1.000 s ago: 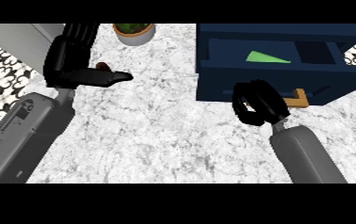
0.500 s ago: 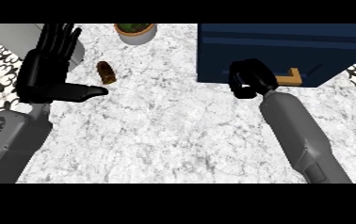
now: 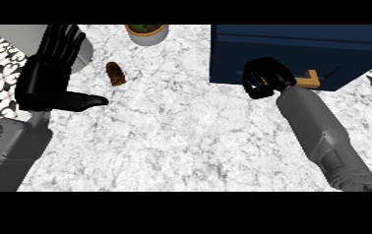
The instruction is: Pick up the cup, place it into the drawer and close the drawer
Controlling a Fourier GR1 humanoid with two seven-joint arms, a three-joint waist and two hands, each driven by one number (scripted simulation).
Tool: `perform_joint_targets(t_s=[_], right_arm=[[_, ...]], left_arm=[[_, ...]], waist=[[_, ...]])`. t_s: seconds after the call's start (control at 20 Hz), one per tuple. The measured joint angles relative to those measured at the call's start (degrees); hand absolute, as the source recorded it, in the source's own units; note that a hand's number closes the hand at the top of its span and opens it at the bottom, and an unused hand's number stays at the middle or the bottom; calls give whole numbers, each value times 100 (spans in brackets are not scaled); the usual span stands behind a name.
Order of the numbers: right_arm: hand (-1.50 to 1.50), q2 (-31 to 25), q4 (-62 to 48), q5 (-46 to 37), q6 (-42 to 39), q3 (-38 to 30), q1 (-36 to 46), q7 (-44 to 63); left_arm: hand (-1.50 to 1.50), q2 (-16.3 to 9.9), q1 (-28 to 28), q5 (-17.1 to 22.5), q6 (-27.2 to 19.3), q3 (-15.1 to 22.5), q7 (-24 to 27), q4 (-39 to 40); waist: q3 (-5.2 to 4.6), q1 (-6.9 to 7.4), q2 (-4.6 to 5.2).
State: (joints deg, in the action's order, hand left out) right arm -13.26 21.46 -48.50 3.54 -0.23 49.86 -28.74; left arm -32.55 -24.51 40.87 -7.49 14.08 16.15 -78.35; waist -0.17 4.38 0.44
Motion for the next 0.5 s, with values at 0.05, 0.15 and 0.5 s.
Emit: perform_joint_targets(t_s=[0.05, 0.15, 0.5], right_arm=[[150, -14, -66, 37, -56, -36, 30, -48], [150, -47, -156, 96, -120, -92, 57, -200], [150, -176, -313, 292, -424, -259, 95, -671]], left_arm=[[-150, 2, -8, 13, 28, 3, -28, -18], [-150, 12, 5, 21, 101, -2, -15, 2], [-150, 92, 8, 28, 243, 50, -19, -39]], waist=[[-3, 11, -5], [-9, 36, -6], [-6, 118, 16]])
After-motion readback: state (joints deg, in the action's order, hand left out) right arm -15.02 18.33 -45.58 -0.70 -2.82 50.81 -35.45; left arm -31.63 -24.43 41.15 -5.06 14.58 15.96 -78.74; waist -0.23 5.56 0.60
